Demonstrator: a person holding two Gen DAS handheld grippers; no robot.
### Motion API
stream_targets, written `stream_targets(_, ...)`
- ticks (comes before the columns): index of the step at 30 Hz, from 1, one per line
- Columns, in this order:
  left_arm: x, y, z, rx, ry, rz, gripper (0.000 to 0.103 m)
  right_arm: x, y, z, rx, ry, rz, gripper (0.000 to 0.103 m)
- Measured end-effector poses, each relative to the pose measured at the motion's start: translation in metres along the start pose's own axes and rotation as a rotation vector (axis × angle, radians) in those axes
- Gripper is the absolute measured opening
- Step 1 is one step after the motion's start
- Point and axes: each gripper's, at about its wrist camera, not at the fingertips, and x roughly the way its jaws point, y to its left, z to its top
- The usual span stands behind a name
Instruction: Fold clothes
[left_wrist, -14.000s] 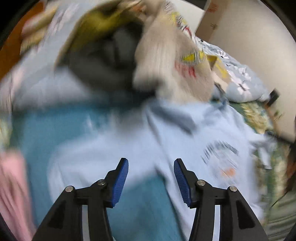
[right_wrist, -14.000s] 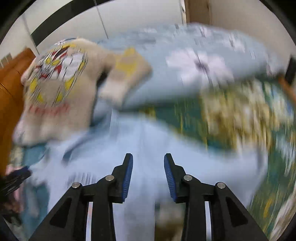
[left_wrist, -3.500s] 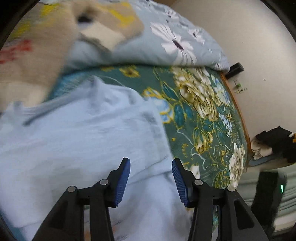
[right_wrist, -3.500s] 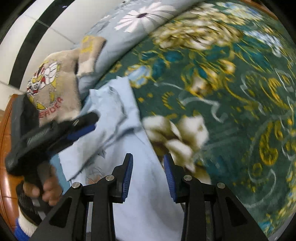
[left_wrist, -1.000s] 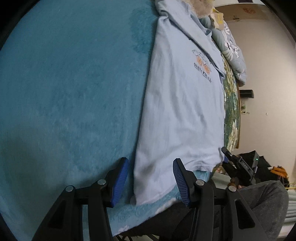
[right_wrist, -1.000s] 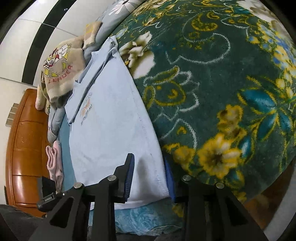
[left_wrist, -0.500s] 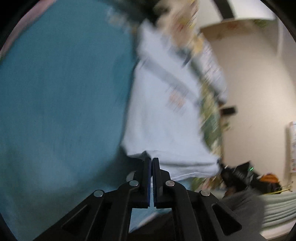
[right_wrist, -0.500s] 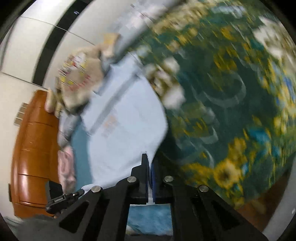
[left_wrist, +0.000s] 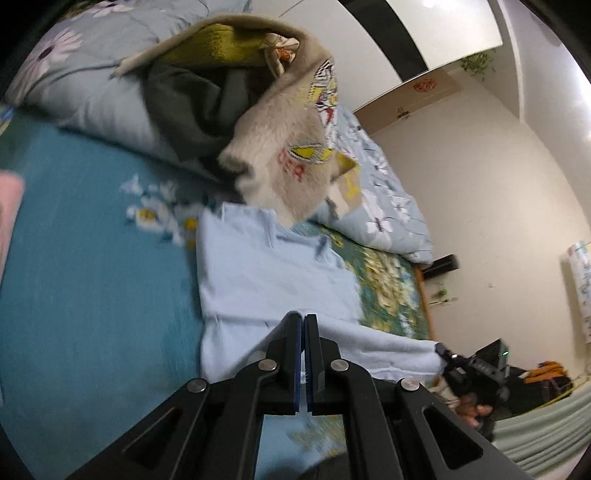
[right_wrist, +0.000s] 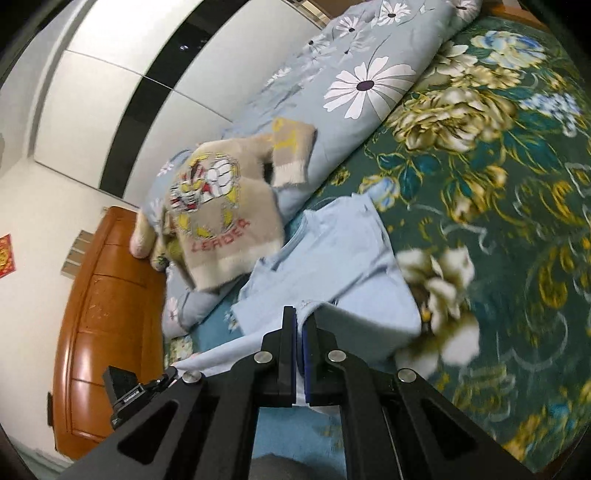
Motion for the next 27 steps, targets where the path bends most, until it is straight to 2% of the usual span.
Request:
stream_targets(4,0.039,0.005,0.04,0.016,0.015,0.054,0.001,0.047,0.001,0.048,0.04,0.029,-0.035,0.002)
stream_targets(10,0.099,0.037,0.096,-0.05,0.029,0.124,0.001,0.127,-0.009,0.107,0.12,0.087,-0.067,0.002)
stream_targets(15,0.128,0.061,0.11,-0.121,0.033,0.138,0.003,0.178,-0.022,0.128,0.125,0.139,-0.112,0.006)
stream_targets(16,0.128,0.066,0.11,-0.136,0.029,0.135,0.003,0.186,-0.024,0.131,0.122,0.146,-0.117,0.007)
stream_targets(17,0.128,0.07,0.109,-0.15,0.025,0.131,0.004,0.187,-0.024,0.133,0.107,0.141,-0.115,0.014)
stream_targets(18,0.124,0.072,0.106,-0.154,0.017,0.125,0.007,0.183,-0.024,0.134,0.089,0.123,-0.111,0.038)
stream_targets(19,0.119,0.074,0.103,-0.158,0.009,0.12,0.012,0.18,-0.023,0.135,0.07,0.105,-0.107,0.049)
stream_targets(20,0.113,0.076,0.099,-0.153,0.003,0.13,0.029,0.176,-0.024,0.135,0.054,0.088,-0.105,0.053)
stream_targets(21,0.107,0.077,0.094,-0.149,-0.004,0.139,0.045,0.168,-0.027,0.13,0.049,0.076,-0.118,0.053)
stream_targets(24,0.091,0.085,0.068,-0.146,0.015,0.181,0.047,0.146,-0.038,0.113,0.036,0.041,-0.155,0.053)
stream_targets(27,0.079,0.099,0.029,-0.195,0.075,0.198,0.047,0.12,-0.068,0.072,0.091,0.053,-0.195,0.053)
